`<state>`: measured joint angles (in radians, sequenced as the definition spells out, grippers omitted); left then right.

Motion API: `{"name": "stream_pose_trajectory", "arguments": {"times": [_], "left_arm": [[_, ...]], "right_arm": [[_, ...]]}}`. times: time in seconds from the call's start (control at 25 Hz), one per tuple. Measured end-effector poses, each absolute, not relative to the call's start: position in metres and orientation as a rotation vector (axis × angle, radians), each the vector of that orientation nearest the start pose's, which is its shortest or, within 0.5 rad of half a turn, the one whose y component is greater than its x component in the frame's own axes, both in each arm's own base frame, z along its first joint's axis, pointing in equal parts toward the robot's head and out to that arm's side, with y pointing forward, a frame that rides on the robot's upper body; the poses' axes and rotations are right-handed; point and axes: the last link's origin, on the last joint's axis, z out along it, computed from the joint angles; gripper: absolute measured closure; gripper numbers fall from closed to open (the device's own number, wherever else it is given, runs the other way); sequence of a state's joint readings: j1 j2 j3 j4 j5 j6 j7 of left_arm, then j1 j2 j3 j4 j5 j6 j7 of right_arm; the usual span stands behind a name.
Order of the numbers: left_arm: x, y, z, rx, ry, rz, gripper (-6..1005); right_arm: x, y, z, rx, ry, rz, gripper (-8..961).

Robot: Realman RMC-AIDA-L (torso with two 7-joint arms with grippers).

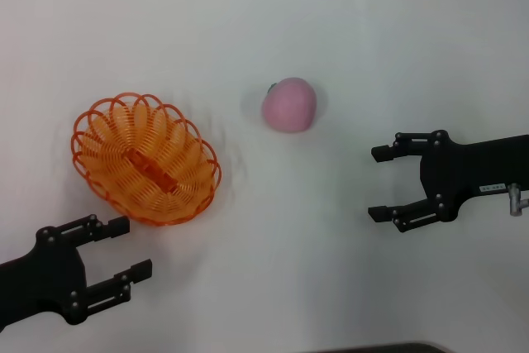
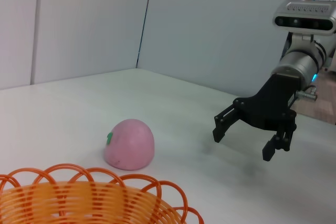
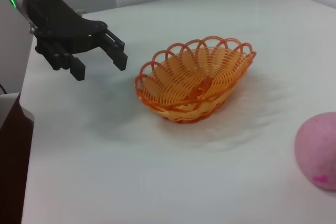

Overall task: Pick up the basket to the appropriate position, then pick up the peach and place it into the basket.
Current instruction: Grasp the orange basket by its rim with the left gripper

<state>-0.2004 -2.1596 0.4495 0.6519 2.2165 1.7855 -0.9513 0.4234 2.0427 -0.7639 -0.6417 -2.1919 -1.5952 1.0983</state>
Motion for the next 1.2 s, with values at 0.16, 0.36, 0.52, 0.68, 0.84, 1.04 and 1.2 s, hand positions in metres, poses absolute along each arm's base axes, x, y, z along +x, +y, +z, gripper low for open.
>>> {"name": "stream_pose_trajectory", "arguments": {"times": [0.16, 0.36, 0.52, 0.68, 0.84, 1.04, 1.2], "left_arm": [[-0.336, 0.191, -0.018, -2.697, -0.575, -0.726, 340], [-0.336, 0.191, -0.015, -2.68, -0.575, -0.744, 342], [-0.336, 0.191, -0.013, -2.674, -0.572, -0.753, 343], [-0.336, 0.191, -0.013, -2.671, -0.574, -0.752, 343], [-0.337, 0.192, -0.01, -2.641, -0.64, -0.774, 344], [-0.336, 0.208, -0.001, -2.596, -0.959, -0.818, 345], [-0.335, 0.221, 0.008, -2.576, -1.147, -0.8, 345]], "right_arm": [[0.315, 0.278, -0.01, -2.942, 0.356, 0.355, 7], [0.314, 0.279, -0.01, -2.941, 0.353, 0.359, 7], [0.314, 0.279, -0.01, -2.942, 0.352, 0.36, 7], [0.313, 0.28, -0.01, -2.942, 0.352, 0.36, 6], [0.313, 0.279, -0.011, -2.943, 0.354, 0.362, 6], [0.313, 0.28, -0.01, -2.942, 0.353, 0.363, 6], [0.312, 0.281, -0.01, -2.938, 0.358, 0.364, 6]]}}
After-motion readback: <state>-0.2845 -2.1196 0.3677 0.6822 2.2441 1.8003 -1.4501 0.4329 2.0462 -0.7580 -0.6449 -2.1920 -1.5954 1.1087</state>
